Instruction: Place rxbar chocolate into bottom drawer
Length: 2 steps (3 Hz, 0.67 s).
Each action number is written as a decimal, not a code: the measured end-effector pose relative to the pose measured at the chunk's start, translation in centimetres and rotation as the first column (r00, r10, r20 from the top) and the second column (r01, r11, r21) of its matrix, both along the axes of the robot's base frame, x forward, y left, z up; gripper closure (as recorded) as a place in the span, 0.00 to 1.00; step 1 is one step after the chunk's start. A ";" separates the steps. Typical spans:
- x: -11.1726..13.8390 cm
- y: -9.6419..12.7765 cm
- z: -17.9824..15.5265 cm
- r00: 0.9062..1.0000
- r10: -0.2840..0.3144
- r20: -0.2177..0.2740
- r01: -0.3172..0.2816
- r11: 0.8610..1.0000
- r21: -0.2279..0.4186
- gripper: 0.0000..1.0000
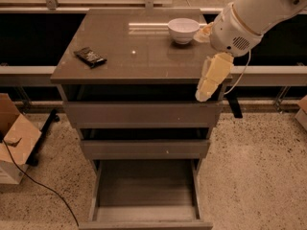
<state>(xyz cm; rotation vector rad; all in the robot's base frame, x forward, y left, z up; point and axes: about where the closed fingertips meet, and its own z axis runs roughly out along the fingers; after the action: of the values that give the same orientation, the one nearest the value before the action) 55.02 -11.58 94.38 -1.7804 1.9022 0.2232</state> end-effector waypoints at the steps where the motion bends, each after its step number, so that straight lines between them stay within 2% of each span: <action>1: 0.0 0.0 0.0 1.000 0.000 0.000 0.000 1.000 0.000 0.00; 2: 0.6 1.1 -0.2 1.000 -0.005 0.010 0.005 1.000 0.023 0.00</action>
Offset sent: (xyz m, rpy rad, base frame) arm 0.0148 0.0212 -0.0049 0.0531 -0.0217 -0.0172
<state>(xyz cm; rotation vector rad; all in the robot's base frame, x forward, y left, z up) 55.62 -10.53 94.19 -1.7585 1.8896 0.2323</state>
